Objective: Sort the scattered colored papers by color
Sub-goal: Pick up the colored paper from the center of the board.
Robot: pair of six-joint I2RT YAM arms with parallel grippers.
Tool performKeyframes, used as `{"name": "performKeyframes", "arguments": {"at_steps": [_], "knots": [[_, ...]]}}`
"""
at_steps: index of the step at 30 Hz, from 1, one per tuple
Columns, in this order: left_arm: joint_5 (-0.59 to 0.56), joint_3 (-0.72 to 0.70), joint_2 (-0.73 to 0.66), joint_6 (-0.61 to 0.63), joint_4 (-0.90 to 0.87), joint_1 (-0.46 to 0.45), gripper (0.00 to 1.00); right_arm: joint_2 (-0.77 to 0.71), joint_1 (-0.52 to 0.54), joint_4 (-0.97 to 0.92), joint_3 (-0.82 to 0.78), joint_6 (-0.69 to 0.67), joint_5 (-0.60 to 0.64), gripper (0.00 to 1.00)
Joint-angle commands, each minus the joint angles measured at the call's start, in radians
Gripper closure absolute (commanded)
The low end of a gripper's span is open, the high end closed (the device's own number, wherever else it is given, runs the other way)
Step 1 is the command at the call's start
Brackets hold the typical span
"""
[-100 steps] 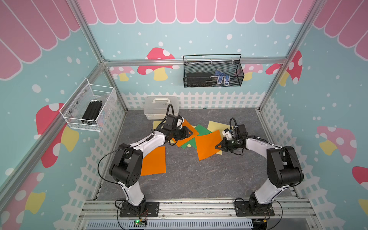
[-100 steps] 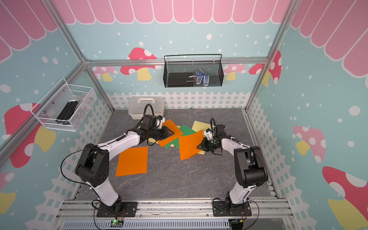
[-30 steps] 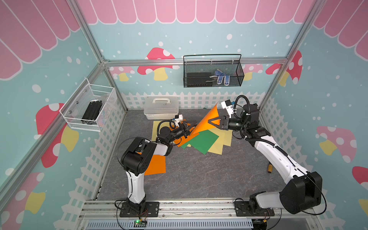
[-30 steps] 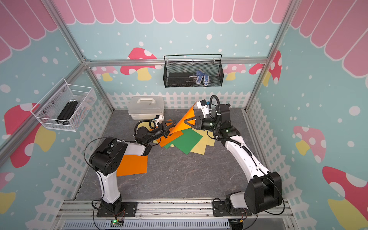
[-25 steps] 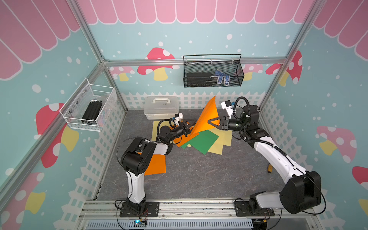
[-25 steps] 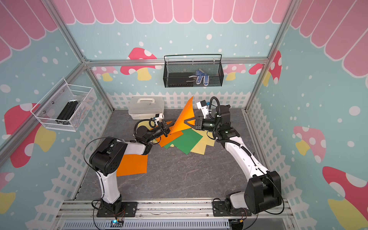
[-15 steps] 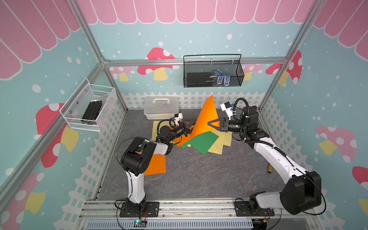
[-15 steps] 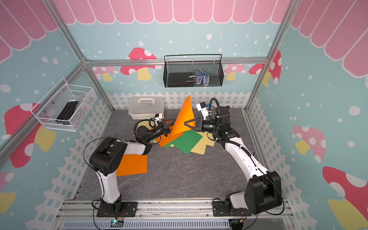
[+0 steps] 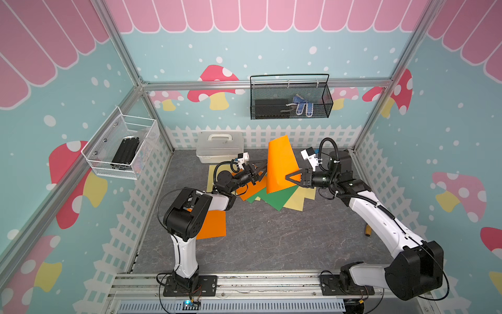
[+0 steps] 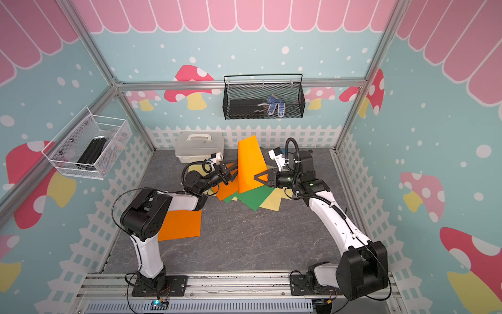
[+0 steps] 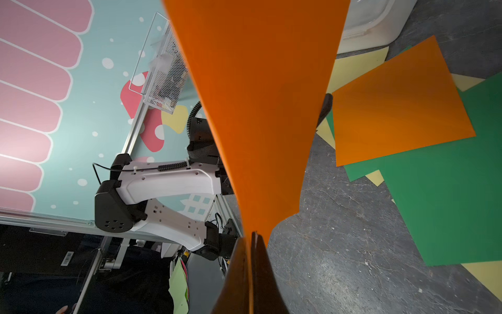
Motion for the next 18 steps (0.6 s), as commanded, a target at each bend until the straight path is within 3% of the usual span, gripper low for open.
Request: {"name": "performKeyframes", "arguments": {"at_steps": [1,18], "knots": [[0.001,0.004,-0.045,-0.024,0.055,0.004,0.51,-0.015,-0.004,-0.051,-0.015,-0.033,0.052,1.0],[-0.001,-0.064,-0.108,0.002,0.056,0.014,0.51,0.003,-0.03,-0.131,0.014,-0.073,0.154,1.0]]}}
